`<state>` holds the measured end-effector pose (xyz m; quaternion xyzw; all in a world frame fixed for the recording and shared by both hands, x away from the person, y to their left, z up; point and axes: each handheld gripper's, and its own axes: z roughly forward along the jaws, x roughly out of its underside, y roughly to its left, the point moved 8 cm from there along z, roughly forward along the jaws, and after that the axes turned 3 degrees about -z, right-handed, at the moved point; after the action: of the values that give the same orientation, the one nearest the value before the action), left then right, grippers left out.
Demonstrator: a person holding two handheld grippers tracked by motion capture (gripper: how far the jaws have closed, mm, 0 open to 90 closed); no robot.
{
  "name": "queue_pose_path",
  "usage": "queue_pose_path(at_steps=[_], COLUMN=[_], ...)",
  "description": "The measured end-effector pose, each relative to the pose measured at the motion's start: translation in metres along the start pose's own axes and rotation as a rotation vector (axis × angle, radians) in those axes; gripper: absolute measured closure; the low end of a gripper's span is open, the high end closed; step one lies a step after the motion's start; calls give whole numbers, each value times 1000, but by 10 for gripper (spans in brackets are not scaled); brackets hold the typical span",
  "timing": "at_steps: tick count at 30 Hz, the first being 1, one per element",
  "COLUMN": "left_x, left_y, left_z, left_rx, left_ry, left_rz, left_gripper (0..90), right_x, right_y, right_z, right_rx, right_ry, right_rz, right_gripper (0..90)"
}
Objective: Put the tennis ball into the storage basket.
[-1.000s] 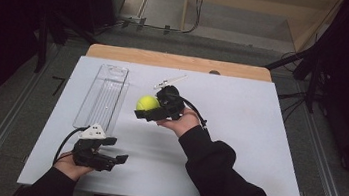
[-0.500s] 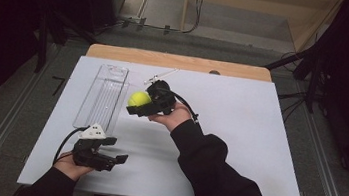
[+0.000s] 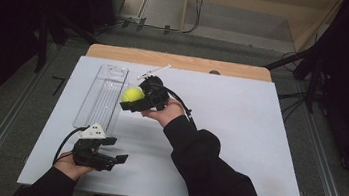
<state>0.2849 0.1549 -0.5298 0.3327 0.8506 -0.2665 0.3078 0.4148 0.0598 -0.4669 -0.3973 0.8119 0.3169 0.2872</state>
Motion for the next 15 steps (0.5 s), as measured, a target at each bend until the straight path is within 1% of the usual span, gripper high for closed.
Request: queue_pose_path(at_steps=[5, 8, 14, 15], left_x=[0, 0, 0, 0], left_y=[0, 1, 1, 1], left_z=[0, 0, 0, 0], left_rx=[-2, -3, -1, -1], left_ry=[1, 3, 3, 2], left_rz=[1, 1, 0, 0], left_gripper=[221, 221, 221, 221], right_x=[-9, -13, -20, -22], right_y=[2, 2, 4, 4], right_z=[5, 7, 11, 12], right_rx=[-1, -10, -10, -6], right_ry=[-9, -15, -15, -16], right_rz=[-3, 1, 2, -6], right_gripper=[232, 232, 232, 232])
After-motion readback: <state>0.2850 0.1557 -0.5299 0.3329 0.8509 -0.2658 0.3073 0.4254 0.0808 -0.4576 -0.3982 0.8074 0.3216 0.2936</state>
